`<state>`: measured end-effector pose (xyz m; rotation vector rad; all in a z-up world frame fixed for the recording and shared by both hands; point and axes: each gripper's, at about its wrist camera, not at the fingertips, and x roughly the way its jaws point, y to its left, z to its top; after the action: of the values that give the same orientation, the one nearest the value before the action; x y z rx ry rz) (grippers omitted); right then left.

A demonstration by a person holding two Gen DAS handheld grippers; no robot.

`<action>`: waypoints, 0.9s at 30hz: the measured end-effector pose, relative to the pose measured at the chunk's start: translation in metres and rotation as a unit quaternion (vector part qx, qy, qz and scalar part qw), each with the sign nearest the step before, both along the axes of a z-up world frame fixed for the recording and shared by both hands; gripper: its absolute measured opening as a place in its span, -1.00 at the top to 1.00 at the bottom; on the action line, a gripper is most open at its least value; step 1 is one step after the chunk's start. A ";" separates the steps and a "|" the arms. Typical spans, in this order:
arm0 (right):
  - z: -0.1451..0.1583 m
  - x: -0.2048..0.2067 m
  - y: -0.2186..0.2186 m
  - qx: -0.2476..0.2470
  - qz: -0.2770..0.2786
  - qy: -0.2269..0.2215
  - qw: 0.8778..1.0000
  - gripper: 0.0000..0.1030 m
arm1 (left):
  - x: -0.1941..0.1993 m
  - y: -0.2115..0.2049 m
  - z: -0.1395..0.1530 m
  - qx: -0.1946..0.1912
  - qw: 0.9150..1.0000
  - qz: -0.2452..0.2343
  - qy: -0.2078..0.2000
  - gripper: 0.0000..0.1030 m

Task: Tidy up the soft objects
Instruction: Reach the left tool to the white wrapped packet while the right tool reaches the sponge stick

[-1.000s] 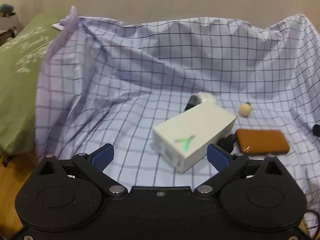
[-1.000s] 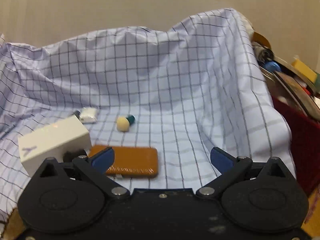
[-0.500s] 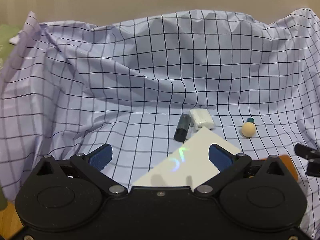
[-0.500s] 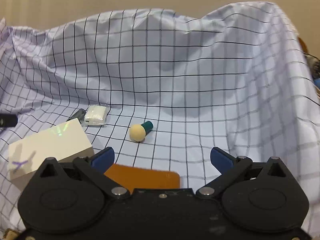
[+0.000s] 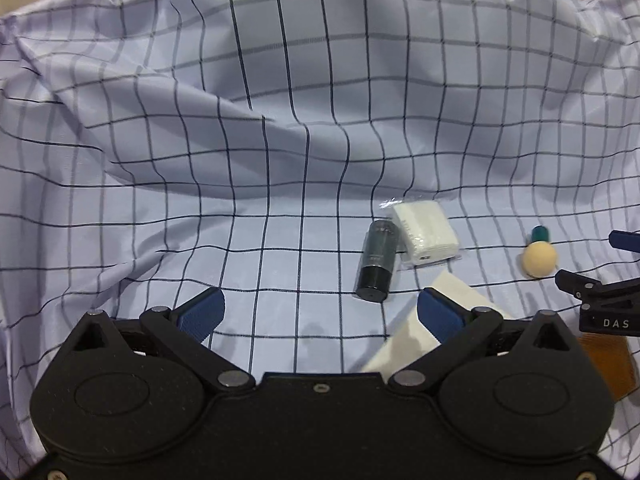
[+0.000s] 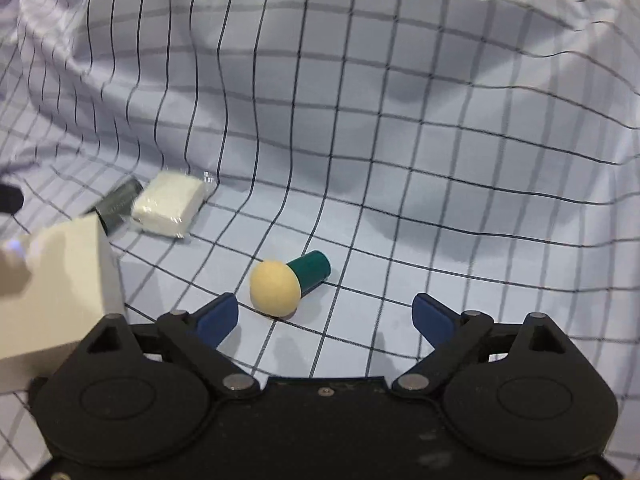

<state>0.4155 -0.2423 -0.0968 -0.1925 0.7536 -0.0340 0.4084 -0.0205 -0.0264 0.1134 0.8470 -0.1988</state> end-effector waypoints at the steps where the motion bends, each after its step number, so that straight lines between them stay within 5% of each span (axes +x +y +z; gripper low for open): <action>1: -0.003 0.004 0.000 -0.003 0.005 0.005 1.000 -0.74 | 0.006 -0.001 -0.003 0.005 1.000 -0.001 0.006 -0.93; 11: -0.016 0.028 0.007 -0.014 0.049 0.015 0.999 -0.73 | 0.056 -0.012 -0.019 -0.012 0.997 -0.018 0.071 -0.92; 19: -0.022 0.037 0.004 -0.012 0.043 0.023 0.999 -0.73 | 0.066 -0.023 -0.034 0.050 0.994 -0.035 0.091 -0.92; 27: -0.023 0.036 0.005 -0.014 0.038 0.025 0.999 -0.73 | 0.078 -0.021 -0.046 0.071 0.991 -0.030 0.111 -0.95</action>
<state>0.4512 -0.2374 -0.1201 -0.2487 0.7945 0.0337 0.4864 -0.0414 -0.0727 0.2545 1.0808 -0.2098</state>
